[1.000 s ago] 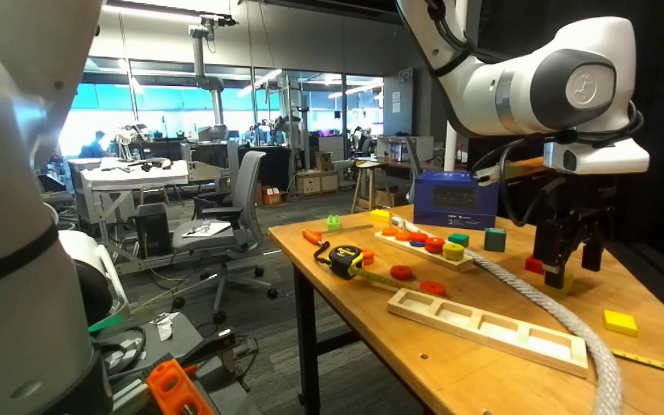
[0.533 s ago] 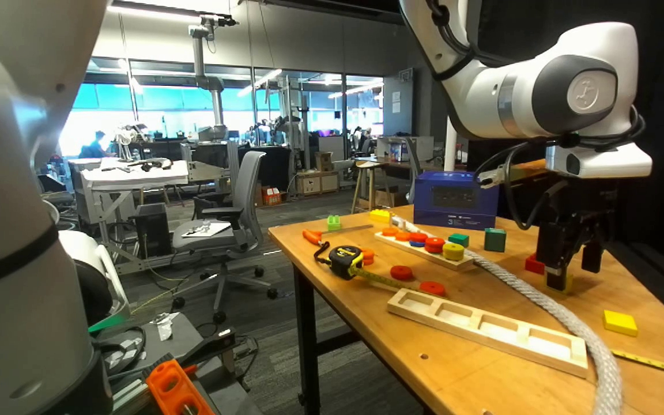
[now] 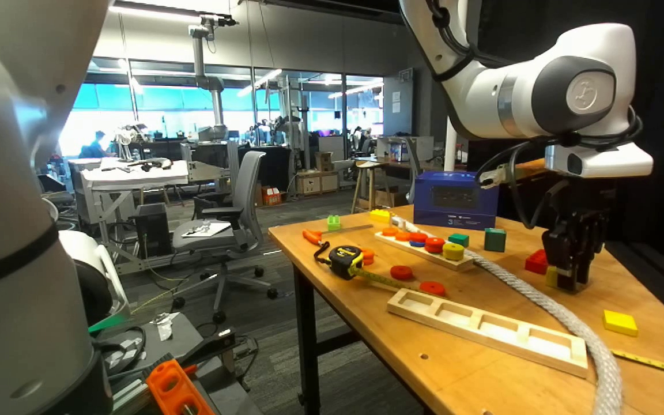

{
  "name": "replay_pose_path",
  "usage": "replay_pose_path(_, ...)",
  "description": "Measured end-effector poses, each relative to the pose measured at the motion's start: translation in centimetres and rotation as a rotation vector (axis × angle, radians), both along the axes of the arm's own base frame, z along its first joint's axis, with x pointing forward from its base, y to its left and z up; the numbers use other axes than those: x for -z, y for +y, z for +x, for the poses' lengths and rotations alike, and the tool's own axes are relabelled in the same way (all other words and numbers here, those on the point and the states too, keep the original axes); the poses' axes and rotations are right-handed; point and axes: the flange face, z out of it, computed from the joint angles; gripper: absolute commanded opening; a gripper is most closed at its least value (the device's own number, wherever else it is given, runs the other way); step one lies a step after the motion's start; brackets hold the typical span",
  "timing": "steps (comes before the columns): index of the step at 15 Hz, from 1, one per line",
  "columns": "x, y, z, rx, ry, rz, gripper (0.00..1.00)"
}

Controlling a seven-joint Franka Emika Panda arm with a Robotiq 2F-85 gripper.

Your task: Pick the yellow block and put it on the green block

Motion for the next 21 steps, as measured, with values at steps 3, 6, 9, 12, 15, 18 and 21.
replay_pose_path(3, -0.1, 0.1, 0.1, -0.006, -0.002, -0.001, 0.12)
replay_pose_path(6, -0.2, 0.4, 0.3, -0.019, -0.004, -0.002, 0.12)
replay_pose_path(9, -0.7, 1.5, 0.8, -0.043, -0.013, -0.004, 0.12)
replay_pose_path(12, -2.1, 3.3, 1.4, -0.074, -0.034, -0.007, 0.12)
replay_pose_path(15, -4.4, 5.5, 2.1, -0.113, -0.068, -0.014, 0.12)
replay_pose_path(18, -7.1, 7.7, 2.3, -0.155, -0.102, -0.025, 0.12)
replay_pose_path(21, -8.6, 9.6, 2.0, -0.194, -0.117, -0.03, 0.11)
